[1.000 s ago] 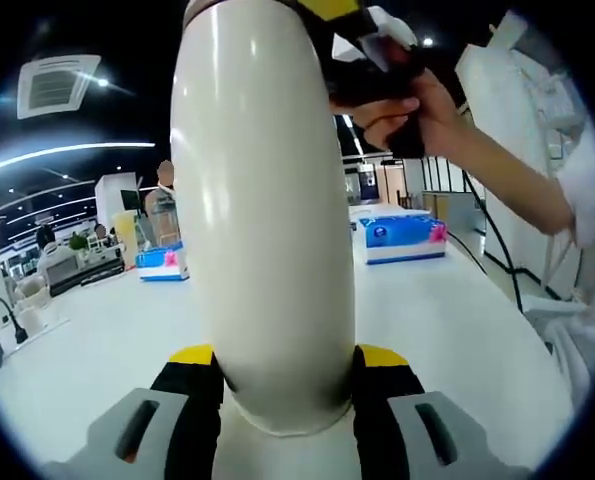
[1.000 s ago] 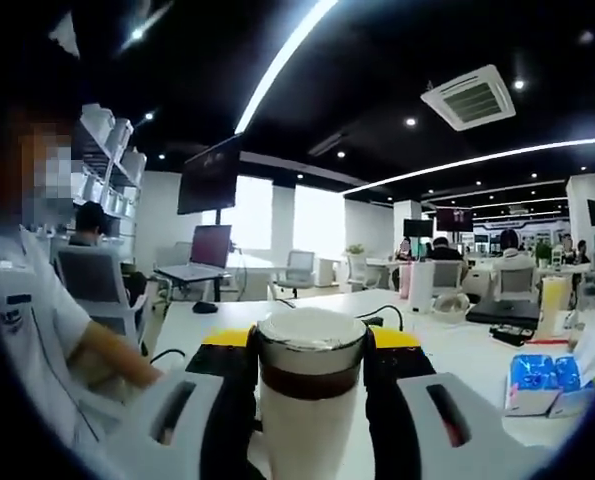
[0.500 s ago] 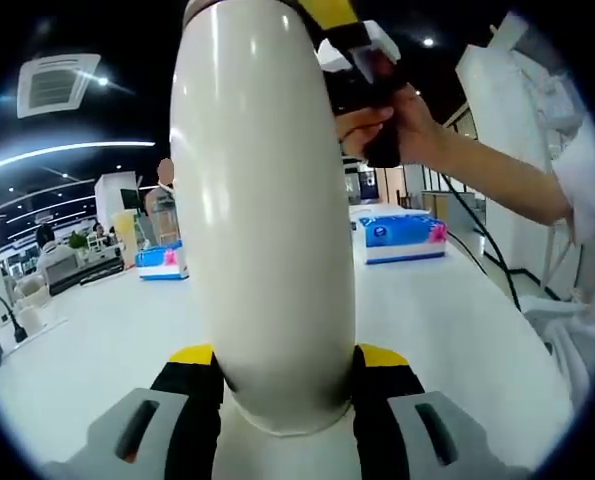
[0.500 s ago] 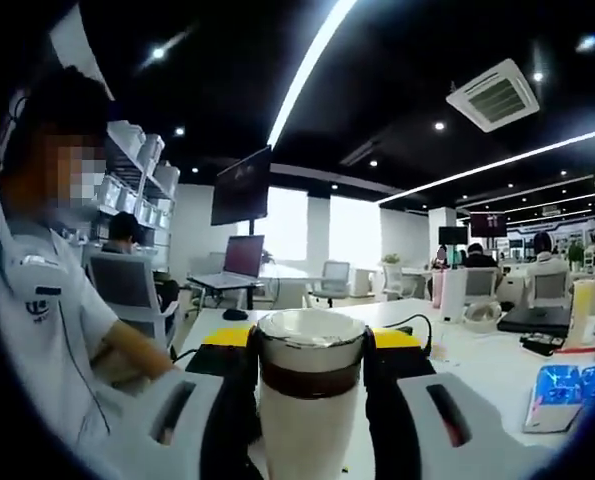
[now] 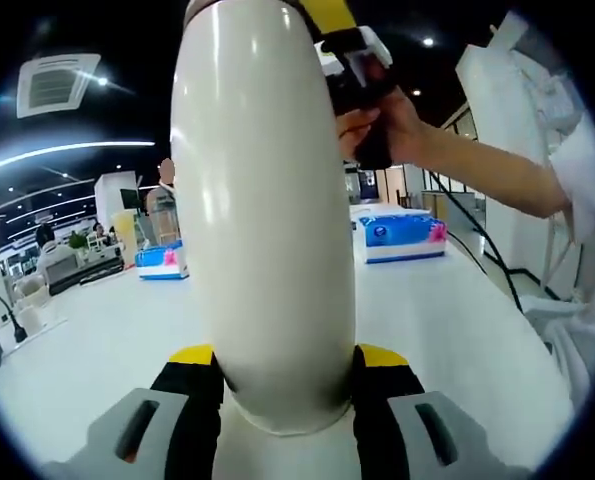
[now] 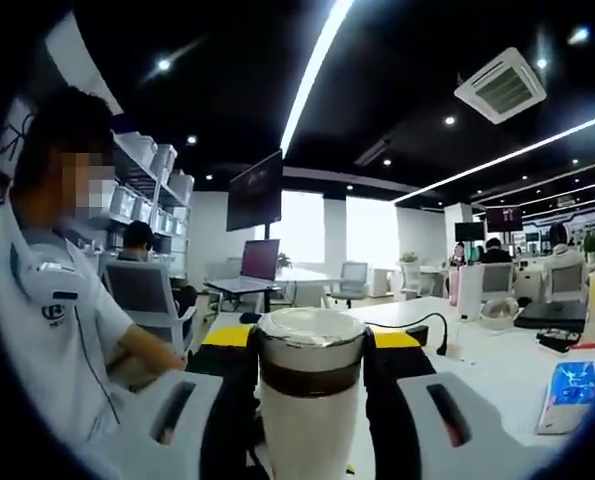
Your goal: Grasp the water cup twist off the cup lid place the cup lid on the table
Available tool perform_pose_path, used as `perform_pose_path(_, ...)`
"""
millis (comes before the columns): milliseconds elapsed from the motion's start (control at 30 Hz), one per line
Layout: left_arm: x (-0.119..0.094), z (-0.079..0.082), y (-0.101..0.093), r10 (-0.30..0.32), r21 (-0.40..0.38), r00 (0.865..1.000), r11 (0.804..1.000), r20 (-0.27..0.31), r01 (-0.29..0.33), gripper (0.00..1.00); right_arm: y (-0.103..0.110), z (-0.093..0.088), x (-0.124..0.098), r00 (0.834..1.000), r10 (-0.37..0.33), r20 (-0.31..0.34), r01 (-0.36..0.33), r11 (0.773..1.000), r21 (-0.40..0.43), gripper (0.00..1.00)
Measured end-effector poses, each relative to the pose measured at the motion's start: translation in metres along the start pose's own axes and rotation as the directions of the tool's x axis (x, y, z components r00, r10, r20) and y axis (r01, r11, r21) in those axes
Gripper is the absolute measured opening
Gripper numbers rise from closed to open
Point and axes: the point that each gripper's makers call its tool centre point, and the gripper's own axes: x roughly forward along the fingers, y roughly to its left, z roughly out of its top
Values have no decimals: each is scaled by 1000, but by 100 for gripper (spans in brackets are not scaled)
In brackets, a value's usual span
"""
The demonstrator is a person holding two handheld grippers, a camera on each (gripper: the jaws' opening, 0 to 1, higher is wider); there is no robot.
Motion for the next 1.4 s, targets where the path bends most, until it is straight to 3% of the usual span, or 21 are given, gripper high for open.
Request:
perform_pose_path(600,2,0,1,-2,-1,1000,1000,-3,2,52,1,-3,-1,1000,22,2,-22,999,38,44)
perform_pose_path(833,1,0,-1,-3,0,1000,1000,-5,3,52,2,-5,-1,1000,16,-5,-16,995,94,45)
perform_pose_path(1067,0,0,-2,-2,4,1000,1000,-9,2,52,0,-7,-4,997,-27,-66,34,993,112,47)
perform_pose_path(1167,0,0,-2,-2,6,1000,1000,-11,2,52,-5,-8,-5,993,-74,-92,85,990,113,56)
perform_pose_path(1400,1,-1,-1,-3,10,1000,1000,-14,3,52,-6,-11,-10,979,-142,-148,158,983,99,65)
